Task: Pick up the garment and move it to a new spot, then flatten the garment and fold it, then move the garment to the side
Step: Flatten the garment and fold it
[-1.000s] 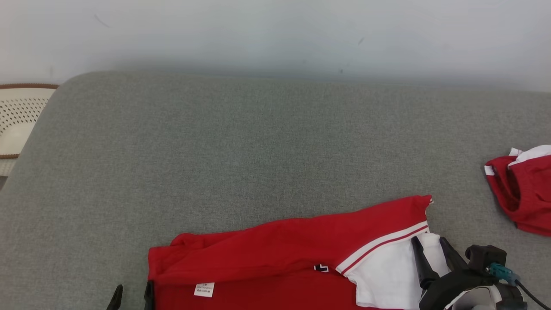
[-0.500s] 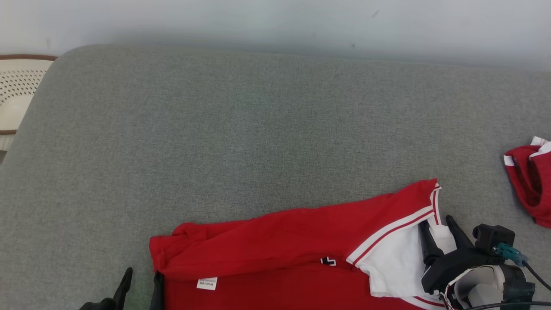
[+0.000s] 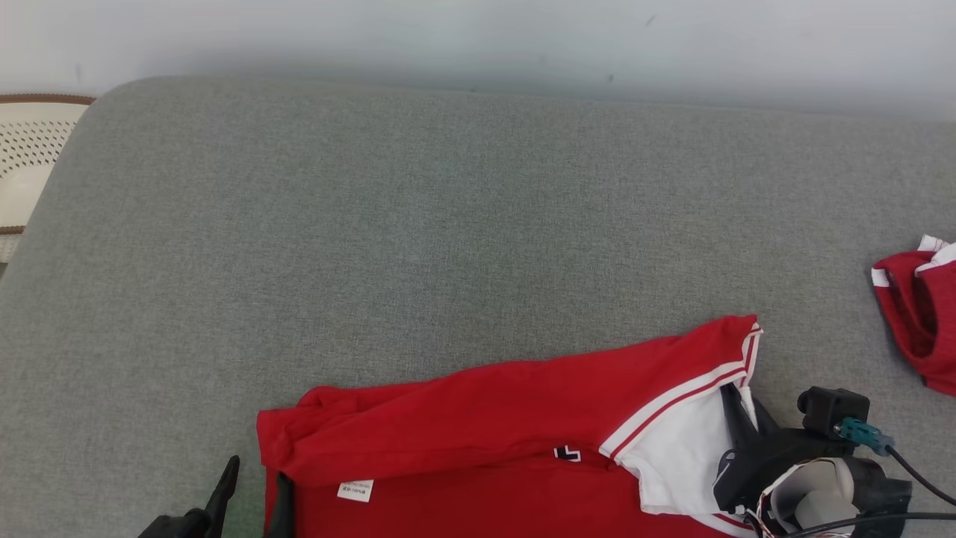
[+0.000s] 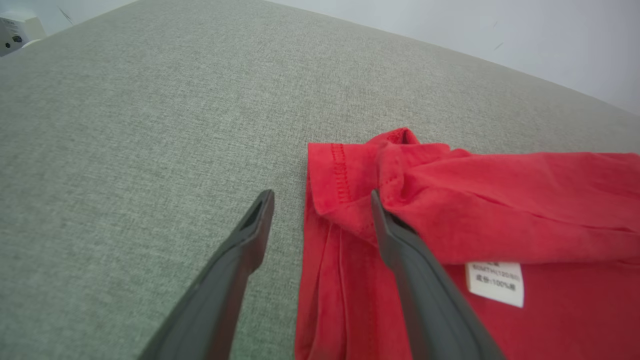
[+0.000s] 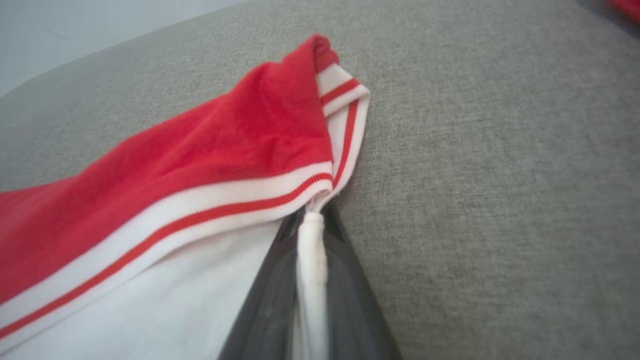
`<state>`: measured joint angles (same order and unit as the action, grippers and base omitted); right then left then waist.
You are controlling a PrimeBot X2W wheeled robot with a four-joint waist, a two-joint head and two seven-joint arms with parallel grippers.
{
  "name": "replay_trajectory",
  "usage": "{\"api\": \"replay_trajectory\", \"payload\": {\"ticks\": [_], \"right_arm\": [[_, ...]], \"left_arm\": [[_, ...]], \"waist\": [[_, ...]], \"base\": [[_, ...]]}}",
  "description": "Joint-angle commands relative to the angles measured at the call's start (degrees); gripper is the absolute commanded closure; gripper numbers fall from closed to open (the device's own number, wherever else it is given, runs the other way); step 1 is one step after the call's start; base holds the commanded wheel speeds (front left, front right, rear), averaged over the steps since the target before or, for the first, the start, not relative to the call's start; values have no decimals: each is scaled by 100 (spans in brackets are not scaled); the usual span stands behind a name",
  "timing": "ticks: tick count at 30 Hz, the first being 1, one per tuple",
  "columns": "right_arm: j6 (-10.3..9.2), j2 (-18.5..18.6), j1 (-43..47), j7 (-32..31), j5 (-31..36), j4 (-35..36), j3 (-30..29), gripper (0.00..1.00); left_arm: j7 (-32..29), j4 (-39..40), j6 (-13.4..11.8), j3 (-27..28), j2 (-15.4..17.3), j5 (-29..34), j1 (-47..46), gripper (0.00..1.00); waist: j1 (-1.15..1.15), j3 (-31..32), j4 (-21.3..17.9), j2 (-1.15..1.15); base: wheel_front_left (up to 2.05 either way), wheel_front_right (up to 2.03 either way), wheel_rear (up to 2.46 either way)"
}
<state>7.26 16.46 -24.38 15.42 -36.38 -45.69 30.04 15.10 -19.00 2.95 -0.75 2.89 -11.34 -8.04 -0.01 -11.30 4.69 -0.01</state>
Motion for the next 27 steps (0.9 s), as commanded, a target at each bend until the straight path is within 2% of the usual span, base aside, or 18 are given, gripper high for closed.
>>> {"api": "replay_trajectory", "payload": {"ticks": [1,7,19,27], "right_arm": [[39,-249,402,-372,-111,-336,286,100],[26,-57,308,-185,-298,-375,286,100],[-2,500,-4,-39,-253,-554,-640,100],[17,643,52,-31,65,-324,-1046,100]], "left_arm": [[3,-20,20,-8,2,47,15,0],[3,33,35,9,3,94,100,0],[3,123,90,3,2,109,260,0],[3,144,69,-1,2,129,378,0]], "waist": [[1,40,-2,1],[1,161,-7,1],[1,394,-88,1],[1,559,-290,1]], "base": [[0,0,0],[0,0,0],[0,0,0],[0,0,0]]}}
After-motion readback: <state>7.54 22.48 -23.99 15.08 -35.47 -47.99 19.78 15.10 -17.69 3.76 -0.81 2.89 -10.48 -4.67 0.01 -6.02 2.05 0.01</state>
